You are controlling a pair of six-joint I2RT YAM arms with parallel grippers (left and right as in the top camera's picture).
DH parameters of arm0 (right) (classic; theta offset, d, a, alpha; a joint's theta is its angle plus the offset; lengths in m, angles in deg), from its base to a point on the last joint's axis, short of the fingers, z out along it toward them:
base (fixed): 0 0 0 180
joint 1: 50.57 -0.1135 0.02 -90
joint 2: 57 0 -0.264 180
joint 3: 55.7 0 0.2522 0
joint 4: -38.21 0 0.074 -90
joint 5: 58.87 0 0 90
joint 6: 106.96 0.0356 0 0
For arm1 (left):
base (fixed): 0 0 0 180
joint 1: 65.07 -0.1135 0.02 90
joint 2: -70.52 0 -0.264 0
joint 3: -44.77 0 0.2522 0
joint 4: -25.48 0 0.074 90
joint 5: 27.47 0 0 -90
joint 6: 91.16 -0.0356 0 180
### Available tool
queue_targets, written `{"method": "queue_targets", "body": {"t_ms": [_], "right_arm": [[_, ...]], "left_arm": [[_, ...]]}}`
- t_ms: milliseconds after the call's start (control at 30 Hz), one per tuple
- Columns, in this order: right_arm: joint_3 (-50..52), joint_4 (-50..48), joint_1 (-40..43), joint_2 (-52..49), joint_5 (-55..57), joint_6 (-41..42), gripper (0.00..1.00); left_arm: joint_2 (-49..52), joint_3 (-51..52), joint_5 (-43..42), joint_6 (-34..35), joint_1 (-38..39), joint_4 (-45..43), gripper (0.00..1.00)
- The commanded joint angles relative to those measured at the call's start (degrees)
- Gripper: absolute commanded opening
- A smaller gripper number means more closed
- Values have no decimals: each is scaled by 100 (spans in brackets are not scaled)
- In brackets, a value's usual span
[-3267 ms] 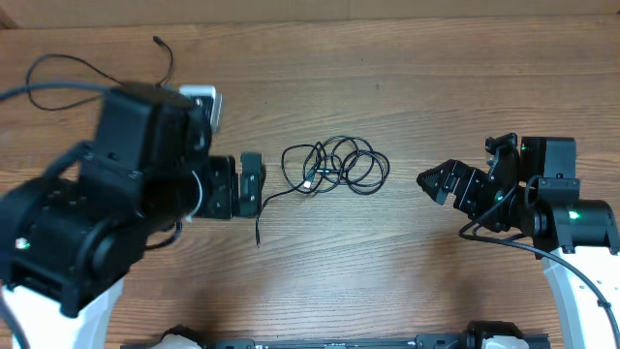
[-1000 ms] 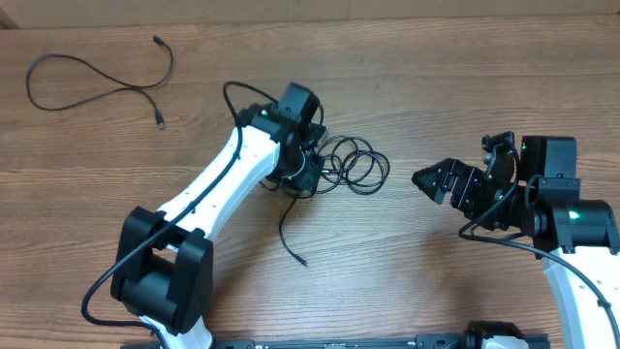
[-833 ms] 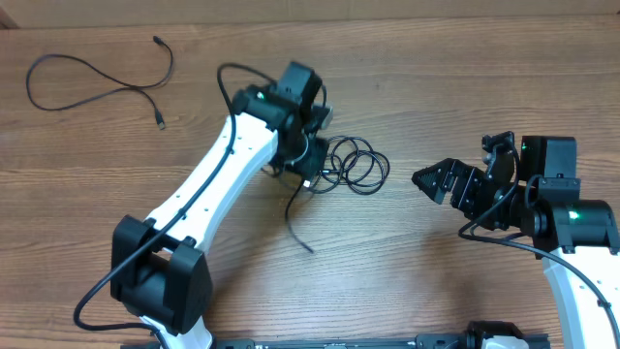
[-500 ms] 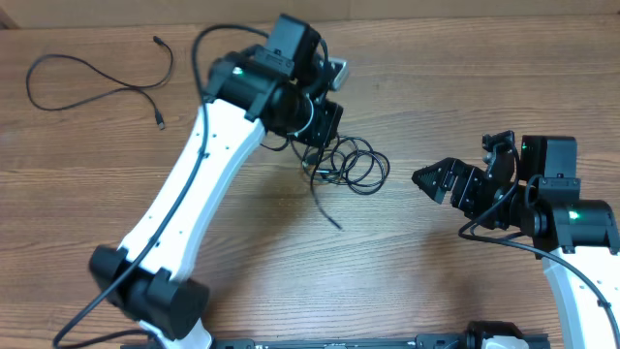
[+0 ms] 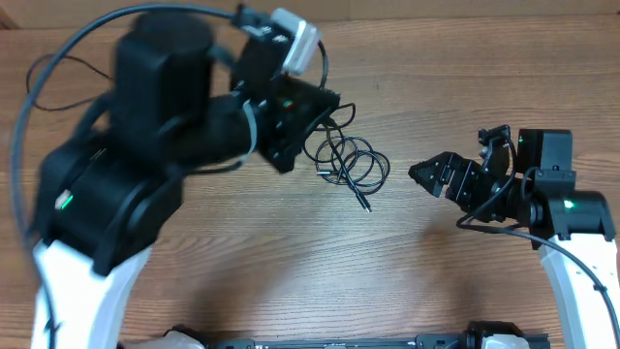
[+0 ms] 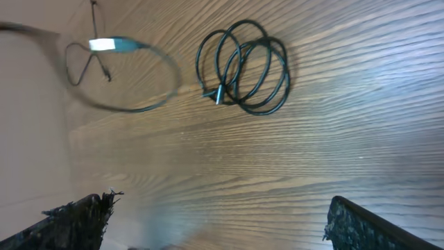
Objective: Untangle cables
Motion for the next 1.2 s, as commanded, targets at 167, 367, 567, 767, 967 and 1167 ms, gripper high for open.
{"method": "queue_targets", "body": {"t_ms": [167, 367, 567, 767, 967, 1167], "right_arm": [[-111, -350, -184, -205, -1346, -774, 100], [-111, -750, -619, -291, -1340, -621, 100], [-111, -772, -957, -457, -1325, -116, 100], [-111, -660, -1147, -568, -1344, -229, 100], [-111, -782, -1394, -573, -1344, -1189, 100], [-109, -1314, -1681, -573, -1344, -1202, 100]], "left_arm": [[-575, -98, -151, 802, 48, -404, 4], [-671, -98, -444, 1001, 48, -739, 4], [-662, -96, -173, 870, 48, -772, 4], [-474, -94, 1189, 1445, 46, -531, 4], [-184, -94, 1484, 2881, 48, -463, 4], [-116, -96, 896, 3670, 48, -887, 4]]}}
